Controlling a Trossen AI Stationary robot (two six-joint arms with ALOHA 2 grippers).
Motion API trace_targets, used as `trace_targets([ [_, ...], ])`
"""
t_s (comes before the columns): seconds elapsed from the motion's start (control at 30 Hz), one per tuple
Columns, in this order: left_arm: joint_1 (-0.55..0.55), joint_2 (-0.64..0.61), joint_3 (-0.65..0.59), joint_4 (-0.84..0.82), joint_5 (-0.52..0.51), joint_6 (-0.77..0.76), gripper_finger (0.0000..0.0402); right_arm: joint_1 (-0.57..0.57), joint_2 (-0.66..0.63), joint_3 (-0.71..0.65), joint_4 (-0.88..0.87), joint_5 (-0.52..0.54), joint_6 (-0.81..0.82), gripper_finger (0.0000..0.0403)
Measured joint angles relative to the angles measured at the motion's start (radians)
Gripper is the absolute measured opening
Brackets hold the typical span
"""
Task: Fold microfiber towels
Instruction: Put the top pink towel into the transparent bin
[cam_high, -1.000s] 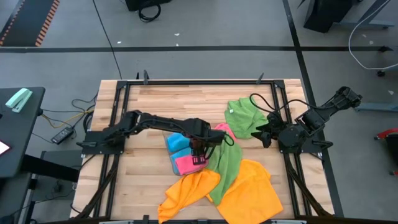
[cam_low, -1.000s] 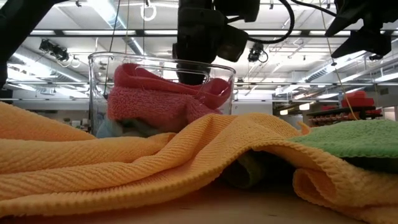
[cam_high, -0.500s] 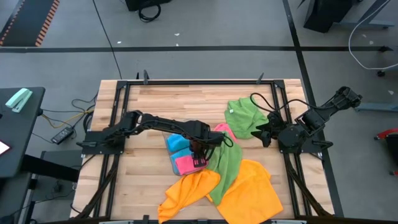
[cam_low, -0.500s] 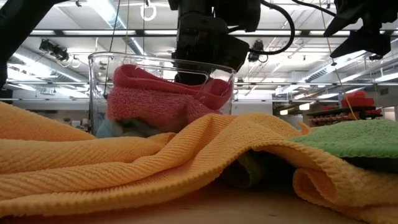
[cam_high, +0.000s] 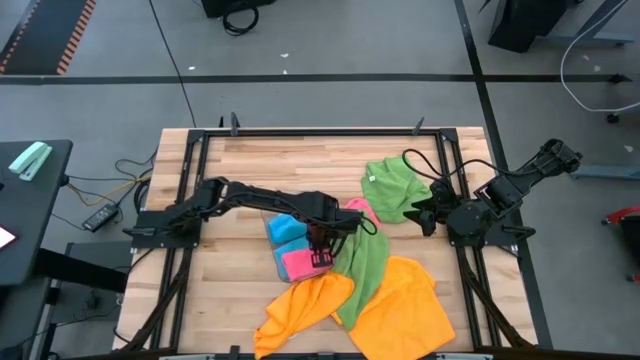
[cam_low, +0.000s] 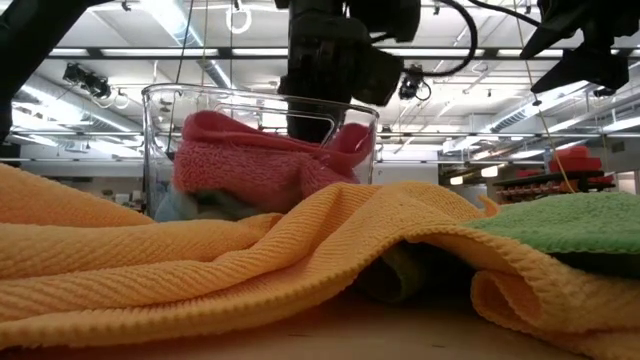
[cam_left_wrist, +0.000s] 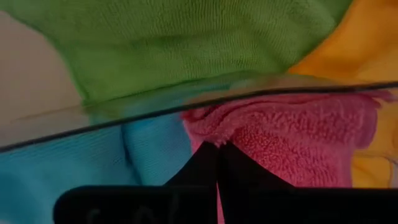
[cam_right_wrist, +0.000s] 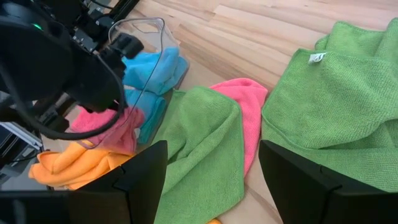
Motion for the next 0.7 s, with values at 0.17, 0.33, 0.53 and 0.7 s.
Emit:
trace_targets([
  [0.17, -0.004, -0.001, 0.065, -0.103, -0.103, -0.009, 0.0008, 0.000, 0.000, 0.000, 0.000, 0.000, 0.000, 0.0262],
  [0.33, -0.013, 0.000, 0.067, -0.100, -0.100, 0.024, 0.0007, 0.000, 0.000, 0.000, 0.000, 0.000, 0.000, 0.0262],
  [0.53, -0.027, 0.000, 0.067, -0.070, -0.105, 0.066, 0.0067, 0.000, 0.000, 0.000, 0.000, 0.000, 0.000, 0.0262],
  [0.7, -0.017, 0.000, 0.076, -0.161, -0.106, 0.062, 0.0152, 0.000, 0.000, 0.000, 0.000, 0.000, 0.000, 0.0262],
])
